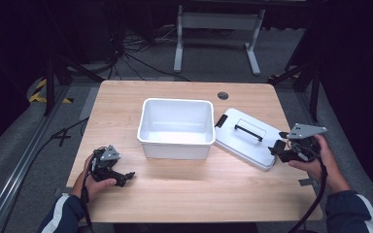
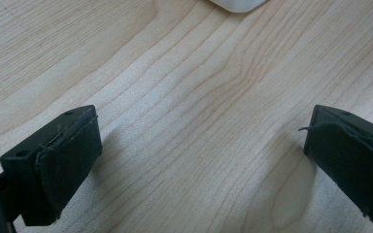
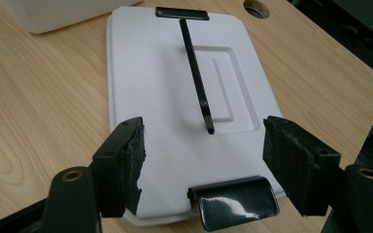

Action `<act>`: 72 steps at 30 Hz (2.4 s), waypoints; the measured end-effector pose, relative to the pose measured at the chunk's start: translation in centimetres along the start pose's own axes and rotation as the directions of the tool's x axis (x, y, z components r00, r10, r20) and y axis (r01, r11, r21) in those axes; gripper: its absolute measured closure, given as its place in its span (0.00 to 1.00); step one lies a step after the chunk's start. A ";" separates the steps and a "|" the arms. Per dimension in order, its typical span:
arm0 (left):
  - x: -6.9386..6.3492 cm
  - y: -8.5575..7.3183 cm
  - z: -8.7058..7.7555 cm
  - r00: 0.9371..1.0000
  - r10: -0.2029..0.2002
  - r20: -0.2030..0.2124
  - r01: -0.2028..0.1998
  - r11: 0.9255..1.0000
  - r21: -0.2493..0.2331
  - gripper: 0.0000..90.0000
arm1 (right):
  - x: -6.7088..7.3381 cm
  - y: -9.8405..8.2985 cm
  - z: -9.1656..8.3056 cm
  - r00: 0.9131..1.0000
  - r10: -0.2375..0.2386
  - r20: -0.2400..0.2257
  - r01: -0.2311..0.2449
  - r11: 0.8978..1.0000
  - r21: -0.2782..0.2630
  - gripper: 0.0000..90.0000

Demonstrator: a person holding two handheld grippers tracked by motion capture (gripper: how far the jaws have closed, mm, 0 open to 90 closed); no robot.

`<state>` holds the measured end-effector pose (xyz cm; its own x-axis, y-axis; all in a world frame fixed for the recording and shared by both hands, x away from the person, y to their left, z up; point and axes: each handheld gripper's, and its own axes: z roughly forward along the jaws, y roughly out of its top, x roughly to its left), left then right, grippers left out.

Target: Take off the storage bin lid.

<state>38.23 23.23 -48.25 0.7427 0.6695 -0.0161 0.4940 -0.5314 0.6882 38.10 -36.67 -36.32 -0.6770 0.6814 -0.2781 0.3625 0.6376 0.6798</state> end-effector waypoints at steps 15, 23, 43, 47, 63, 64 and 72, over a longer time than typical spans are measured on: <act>0.0 0.0 0.0 1.000 0.000 -0.001 0.000 1.000 0.000 0.01 | 1.7 -2.6 -0.4 1.000 -0.007 0.009 0.007 1.000 0.011 0.36; 0.0 0.0 0.0 1.000 0.000 0.000 0.000 1.000 0.000 0.01 | 2.4 -4.0 0.0 1.000 0.006 0.002 -0.006 1.000 0.017 0.35; 0.0 0.0 0.0 1.000 0.001 0.001 -0.001 1.000 0.005 0.01 | 3.7 -8.1 1.8 0.997 0.065 -0.052 -0.064 0.997 0.037 0.35; 0.0 0.0 -0.1 1.000 -0.004 0.004 0.004 1.000 0.007 0.01 | 4.0 -9.0 2.2 0.995 0.077 -0.062 -0.074 0.996 0.042 0.34; 0.0 0.0 0.0 1.000 0.001 0.005 -0.001 1.000 0.004 0.01 | 3.5 -11.2 2.7 0.965 0.243 -0.101 -0.247 0.969 -0.025 0.26; 0.0 0.0 0.0 1.000 0.001 0.005 -0.001 1.000 0.004 0.01 | 3.5 -11.2 2.7 0.965 0.243 -0.101 -0.247 0.969 -0.025 0.26; 0.0 0.0 0.0 1.000 -0.005 0.002 0.005 1.000 0.003 0.00 | 3.6 -11.0 2.8 0.958 0.278 -0.065 -0.280 0.960 -0.017 0.23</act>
<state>38.24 23.22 -48.25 0.7407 0.6715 -0.0211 0.4994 -0.5293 0.6859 33.42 -40.24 -46.72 -0.5898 0.8069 -0.0329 0.5268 0.4153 0.7417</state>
